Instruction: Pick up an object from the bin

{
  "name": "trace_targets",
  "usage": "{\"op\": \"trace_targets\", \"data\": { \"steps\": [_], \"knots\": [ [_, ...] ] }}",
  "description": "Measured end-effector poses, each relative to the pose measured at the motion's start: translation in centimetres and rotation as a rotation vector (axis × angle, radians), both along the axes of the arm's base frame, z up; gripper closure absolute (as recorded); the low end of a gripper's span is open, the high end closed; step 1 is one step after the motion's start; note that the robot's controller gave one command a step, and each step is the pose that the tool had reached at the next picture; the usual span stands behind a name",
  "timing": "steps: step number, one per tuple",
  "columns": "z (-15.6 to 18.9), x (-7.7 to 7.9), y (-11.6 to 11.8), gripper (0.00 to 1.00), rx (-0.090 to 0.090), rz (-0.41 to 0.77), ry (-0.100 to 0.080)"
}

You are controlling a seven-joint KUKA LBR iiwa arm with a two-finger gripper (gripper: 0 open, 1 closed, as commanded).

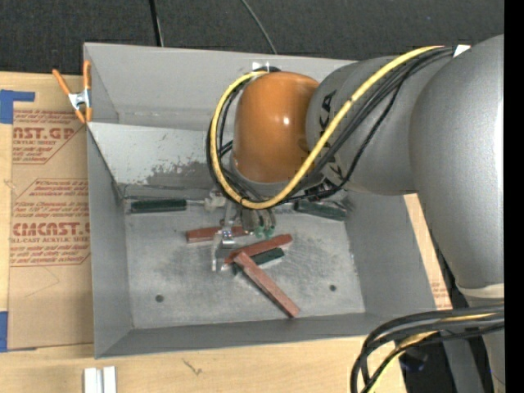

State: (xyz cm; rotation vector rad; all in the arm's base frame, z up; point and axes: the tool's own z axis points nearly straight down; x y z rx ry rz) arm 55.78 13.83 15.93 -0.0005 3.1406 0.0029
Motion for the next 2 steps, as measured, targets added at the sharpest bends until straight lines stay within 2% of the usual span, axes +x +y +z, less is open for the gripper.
{"op": "trace_targets", "data": {
  "steps": [1, 2],
  "knots": [
    [0.0, 0.0, 0.0, 0.0, 0.0, 0.0, 0.0],
    [-8.3, 1.2, 0.3, 1.0, 0.004, 0.073, -0.019]
  ]
}}
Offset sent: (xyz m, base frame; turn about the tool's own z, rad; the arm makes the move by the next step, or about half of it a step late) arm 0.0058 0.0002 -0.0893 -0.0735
